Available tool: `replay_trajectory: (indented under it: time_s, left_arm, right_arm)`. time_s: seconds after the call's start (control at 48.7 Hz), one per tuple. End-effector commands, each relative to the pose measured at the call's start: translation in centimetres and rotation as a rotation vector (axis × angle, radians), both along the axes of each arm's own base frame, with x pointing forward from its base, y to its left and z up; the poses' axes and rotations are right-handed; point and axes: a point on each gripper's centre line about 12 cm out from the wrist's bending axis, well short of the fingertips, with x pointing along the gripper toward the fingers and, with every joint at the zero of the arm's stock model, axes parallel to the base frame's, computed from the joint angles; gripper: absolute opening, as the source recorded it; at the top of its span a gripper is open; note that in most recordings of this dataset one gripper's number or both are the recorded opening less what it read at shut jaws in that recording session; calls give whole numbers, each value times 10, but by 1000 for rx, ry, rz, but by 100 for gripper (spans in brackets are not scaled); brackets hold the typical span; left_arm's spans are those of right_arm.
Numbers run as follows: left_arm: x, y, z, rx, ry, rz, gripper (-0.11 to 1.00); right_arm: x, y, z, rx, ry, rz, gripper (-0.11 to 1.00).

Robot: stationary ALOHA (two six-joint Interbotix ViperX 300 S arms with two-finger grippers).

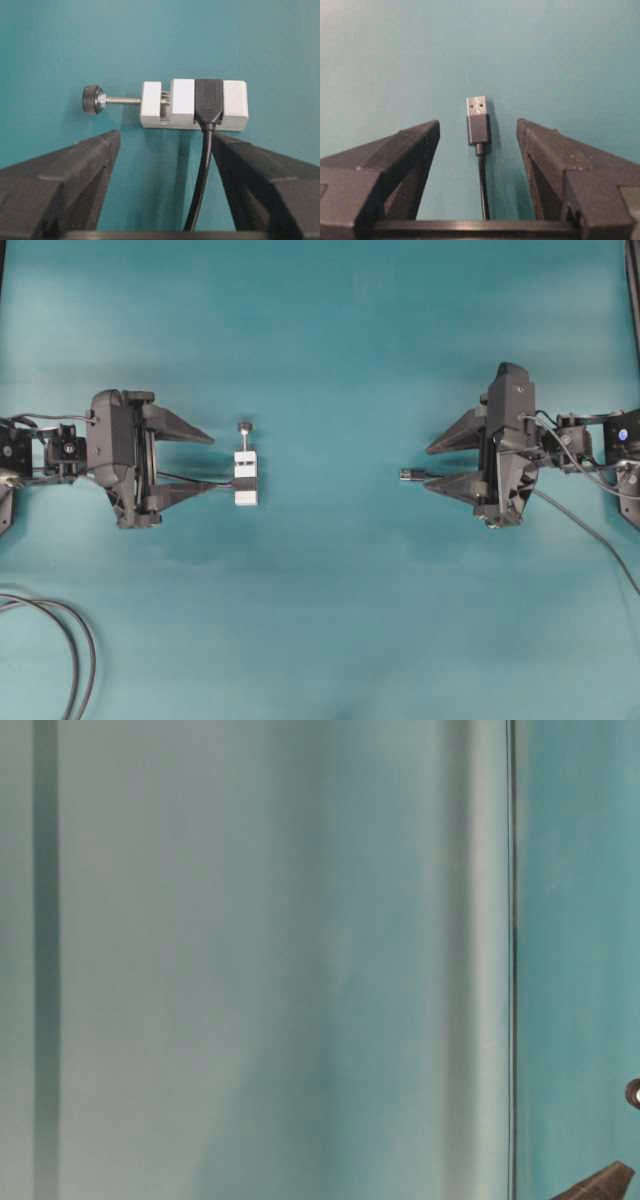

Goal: Insert the USB cable into the female connector supported by the left arm.
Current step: 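Close the left gripper on the white holder and right gripper on the USB plug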

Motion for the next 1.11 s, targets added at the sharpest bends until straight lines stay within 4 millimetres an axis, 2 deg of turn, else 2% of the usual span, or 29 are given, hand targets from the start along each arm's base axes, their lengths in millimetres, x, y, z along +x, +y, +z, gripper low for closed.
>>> replay_trajectory:
  time_s: [0.0,0.185,0.411,0.699,0.822,0.986,1.089]
  left_arm:
    - [3,1,3,11,-13,-5,83]
    - [4,1,3,13,-10,-7,83]
    - [3,0,-7,11,27,-9,83]
    - [5,1,-8,11,24,-9,82]
    - [5,1,-8,11,25,-9,82]
    - [4,1,-8,9,30,-8,82]
    - [5,1,-7,10,25,-8,83]
  right_arm:
    - [5,0,4,-2,-24,3,67]
    - [8,0,-2,-1,-5,3,66]
    - [15,0,-10,-3,19,5,66]
    - [11,0,-13,-2,34,7,62]
    - [11,3,-14,-7,37,28,54]
    - [10,7,-15,-10,45,51,36]
    - [8,8,-17,-9,60,54,30]
